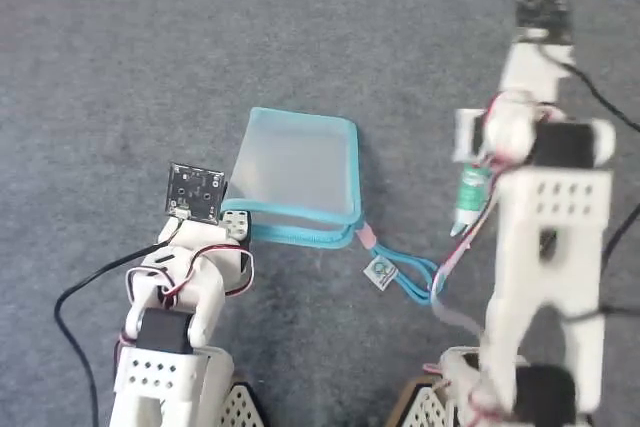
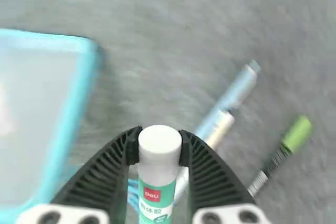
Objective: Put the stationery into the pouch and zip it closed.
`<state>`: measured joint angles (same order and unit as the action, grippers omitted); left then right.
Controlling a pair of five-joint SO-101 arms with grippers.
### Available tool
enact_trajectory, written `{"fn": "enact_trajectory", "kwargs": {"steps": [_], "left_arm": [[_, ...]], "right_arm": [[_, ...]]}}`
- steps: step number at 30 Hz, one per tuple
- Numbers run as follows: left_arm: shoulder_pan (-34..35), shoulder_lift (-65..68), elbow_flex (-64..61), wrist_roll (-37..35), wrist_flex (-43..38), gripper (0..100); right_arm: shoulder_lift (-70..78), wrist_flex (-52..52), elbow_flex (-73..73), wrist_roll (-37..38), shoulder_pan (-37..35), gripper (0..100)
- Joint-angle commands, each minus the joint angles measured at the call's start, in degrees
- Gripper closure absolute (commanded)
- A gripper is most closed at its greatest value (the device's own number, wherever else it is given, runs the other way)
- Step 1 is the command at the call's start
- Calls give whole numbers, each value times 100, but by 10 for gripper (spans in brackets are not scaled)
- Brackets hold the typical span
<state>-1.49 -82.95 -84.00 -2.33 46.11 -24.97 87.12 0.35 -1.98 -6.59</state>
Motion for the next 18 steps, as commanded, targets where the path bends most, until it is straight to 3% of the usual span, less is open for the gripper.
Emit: {"fn": "enact_trajectory", "kwargs": {"steps": [1, 5, 13, 18], "left_arm": [[-18, 26, 84, -105, -220, 988], [-18, 26, 84, -105, -220, 988], [-26, 18, 84, -114, -220, 988], [-26, 35, 92, -114, -308, 988]], "right_arm": [[-980, -171, 105, -62, -866, 992], [-1675, -831, 1002, -44, -1490, 992], [-3653, -2695, 3798, -53, -1991, 992], [-4400, -3503, 4835, -44, -2791, 992]]}}
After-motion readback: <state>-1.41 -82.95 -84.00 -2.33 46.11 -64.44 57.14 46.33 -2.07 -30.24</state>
